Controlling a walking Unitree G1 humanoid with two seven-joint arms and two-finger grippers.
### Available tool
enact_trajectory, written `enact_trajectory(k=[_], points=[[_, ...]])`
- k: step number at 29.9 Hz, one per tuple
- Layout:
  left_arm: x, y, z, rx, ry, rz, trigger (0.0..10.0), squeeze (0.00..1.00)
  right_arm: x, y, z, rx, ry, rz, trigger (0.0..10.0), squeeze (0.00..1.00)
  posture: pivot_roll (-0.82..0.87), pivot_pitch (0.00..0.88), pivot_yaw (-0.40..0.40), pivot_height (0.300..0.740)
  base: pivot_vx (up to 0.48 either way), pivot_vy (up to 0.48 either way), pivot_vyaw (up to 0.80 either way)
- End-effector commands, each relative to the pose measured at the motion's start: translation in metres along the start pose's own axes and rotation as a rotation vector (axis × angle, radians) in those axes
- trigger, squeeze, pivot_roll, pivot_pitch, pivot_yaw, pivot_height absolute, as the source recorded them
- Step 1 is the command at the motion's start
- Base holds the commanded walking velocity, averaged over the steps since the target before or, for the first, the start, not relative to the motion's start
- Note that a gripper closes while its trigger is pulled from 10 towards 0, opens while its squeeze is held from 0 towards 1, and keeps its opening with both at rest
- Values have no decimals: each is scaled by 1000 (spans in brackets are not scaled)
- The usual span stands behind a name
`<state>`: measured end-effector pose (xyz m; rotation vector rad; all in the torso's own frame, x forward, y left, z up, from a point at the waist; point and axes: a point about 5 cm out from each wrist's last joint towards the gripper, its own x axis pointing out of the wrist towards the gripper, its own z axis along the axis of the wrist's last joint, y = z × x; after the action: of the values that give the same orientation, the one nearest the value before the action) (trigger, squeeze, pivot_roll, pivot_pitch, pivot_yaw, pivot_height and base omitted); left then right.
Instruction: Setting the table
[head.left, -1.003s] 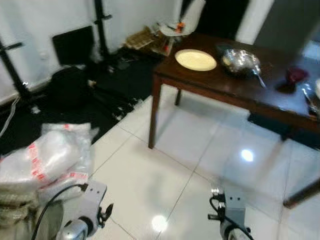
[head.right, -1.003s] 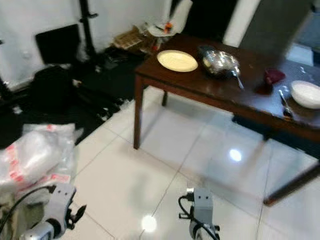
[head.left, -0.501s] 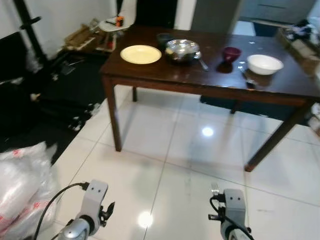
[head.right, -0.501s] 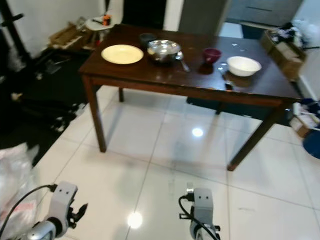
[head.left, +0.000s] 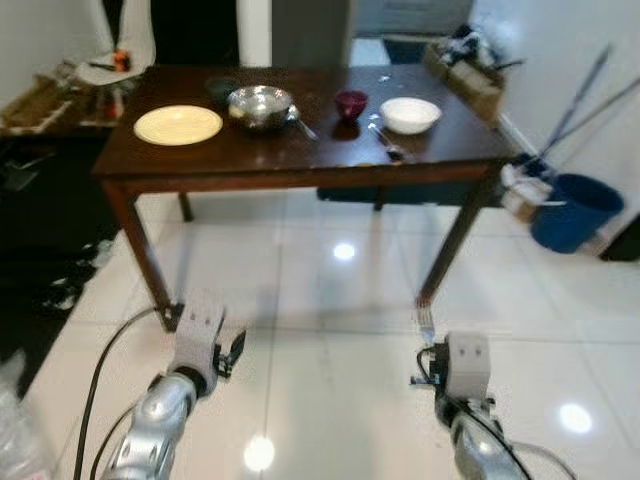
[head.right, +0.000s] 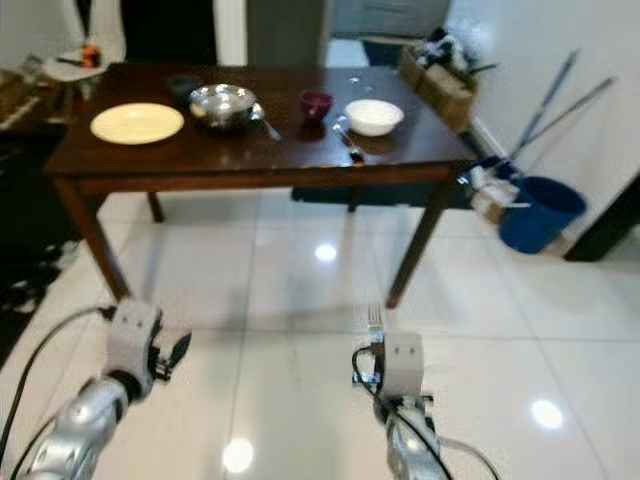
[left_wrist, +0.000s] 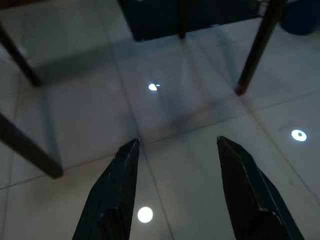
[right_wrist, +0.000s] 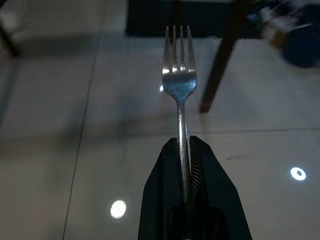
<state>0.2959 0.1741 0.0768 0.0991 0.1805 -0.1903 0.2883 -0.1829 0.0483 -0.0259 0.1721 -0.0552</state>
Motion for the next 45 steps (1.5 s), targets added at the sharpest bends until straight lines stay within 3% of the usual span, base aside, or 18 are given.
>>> enact_trajectory(k=[1,3,5,9,10,12,15,19,30,45], points=[[0,3,18,-25,-64,22,10000,0,2,7,13,8,-46,31,10000,0,-48,40,46,740,0,0,-800],[2,5,50,2,-187,47,10000,0,7,16,46,34,-171,78,10000,0,-47,39,46,740,0,0,-800],[2,6,60,19,-220,61,10000,0,7,18,56,44,-208,91,10000,0,-47,39,45,740,0,0,-800],[1,0,106,69,-396,113,10000,0,3,25,106,94,-390,131,10000,0,-54,39,41,740,81,0,0],[1,0,106,69,-396,113,10000,0,3,25,106,94,-390,131,10000,0,-54,39,41,740,322,0,0],[0,-8,133,127,-511,152,10000,0,-1,27,129,93,-474,139,10000,0,-58,39,39,740,456,0,0],[-1,-13,142,129,-545,158,10000,0,-2,27,133,94,-483,138,10000,0,-62,40,40,740,480,0,0],[0,-21,149,97,-558,129,10000,0,-4,21,133,84,-478,113,10000,0,-65,40,43,740,480,0,0],[-3,-29,145,102,-539,112,10000,0,-5,12,129,70,-437,80,10000,0,-66,39,43,740,480,0,0],[-2,-34,141,115,-512,80,10000,0,-5,13,122,58,-400,78,10000,0,-65,39,45,740,479,0,0]])
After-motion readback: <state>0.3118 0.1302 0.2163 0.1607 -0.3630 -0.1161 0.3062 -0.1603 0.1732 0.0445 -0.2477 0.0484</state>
